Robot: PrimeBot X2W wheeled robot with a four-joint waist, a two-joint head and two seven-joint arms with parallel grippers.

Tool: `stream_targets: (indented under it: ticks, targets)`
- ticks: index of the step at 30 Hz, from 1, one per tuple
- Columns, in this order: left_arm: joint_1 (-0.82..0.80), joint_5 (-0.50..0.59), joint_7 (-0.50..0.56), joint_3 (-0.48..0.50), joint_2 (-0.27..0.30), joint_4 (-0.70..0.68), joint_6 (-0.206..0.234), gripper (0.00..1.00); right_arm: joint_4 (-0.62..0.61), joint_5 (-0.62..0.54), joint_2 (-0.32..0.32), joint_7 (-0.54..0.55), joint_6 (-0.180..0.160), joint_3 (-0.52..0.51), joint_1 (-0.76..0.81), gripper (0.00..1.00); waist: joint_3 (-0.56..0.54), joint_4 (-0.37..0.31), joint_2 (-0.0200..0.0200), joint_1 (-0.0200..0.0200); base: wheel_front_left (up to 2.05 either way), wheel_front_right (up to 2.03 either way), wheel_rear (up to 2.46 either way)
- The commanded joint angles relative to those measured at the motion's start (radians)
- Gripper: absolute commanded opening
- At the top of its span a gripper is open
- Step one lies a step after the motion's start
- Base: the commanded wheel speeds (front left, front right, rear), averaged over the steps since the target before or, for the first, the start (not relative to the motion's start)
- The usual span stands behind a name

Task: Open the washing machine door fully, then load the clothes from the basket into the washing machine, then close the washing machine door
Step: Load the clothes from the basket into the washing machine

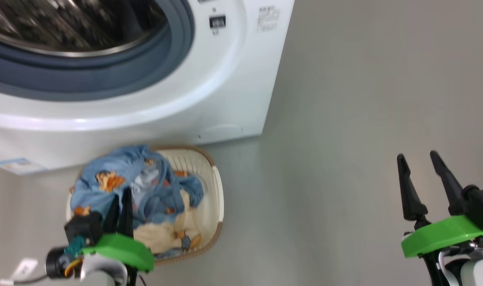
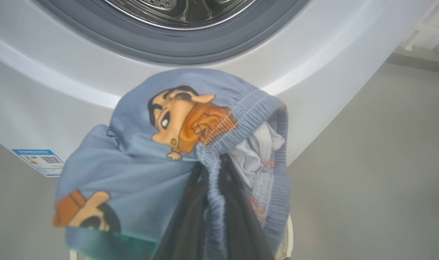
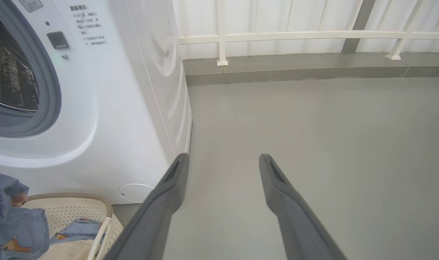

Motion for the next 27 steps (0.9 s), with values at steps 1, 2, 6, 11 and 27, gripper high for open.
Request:
stream_targets:
  ticks: [1,2,6,11,27]
  targets:
    - [0.041,0.013,-0.01,0.027,0.026,-0.048,0.007,0.0,-0.033,-0.009,-0.02,0.011,0.004,0.027,0.021,1.0,-0.127,0.021,0.0,0.0003,0.0,0.0,0.0]
    - [0.06,0.013,-0.01,0.026,0.027,-0.062,0.009,0.0,-0.036,-0.011,-0.022,0.016,0.004,0.028,0.029,1.0,-0.143,0.023,0.0,0.0003,0.0,0.0,0.0]
    - [0.112,0.013,0.001,0.02,0.03,-0.099,0.021,0.0,-0.044,-0.013,-0.024,0.032,0.004,0.029,0.055,1.0,-0.189,0.029,0.0,0.0003,0.0,0.0,0.0]
    - [0.177,0.01,0.021,0.012,0.028,-0.175,0.036,0.0,-0.065,-0.019,-0.022,0.056,0.004,0.033,0.097,1.0,-0.246,0.043,0.0,0.0003,0.0,0.0,0.0]
    - [0.293,0.007,0.094,-0.01,0.053,-0.312,0.066,0.0,-0.09,-0.02,-0.002,0.096,0.004,0.042,0.19,1.0,-0.345,0.083,0.0,0.0003,0.0,0.0,0.0]
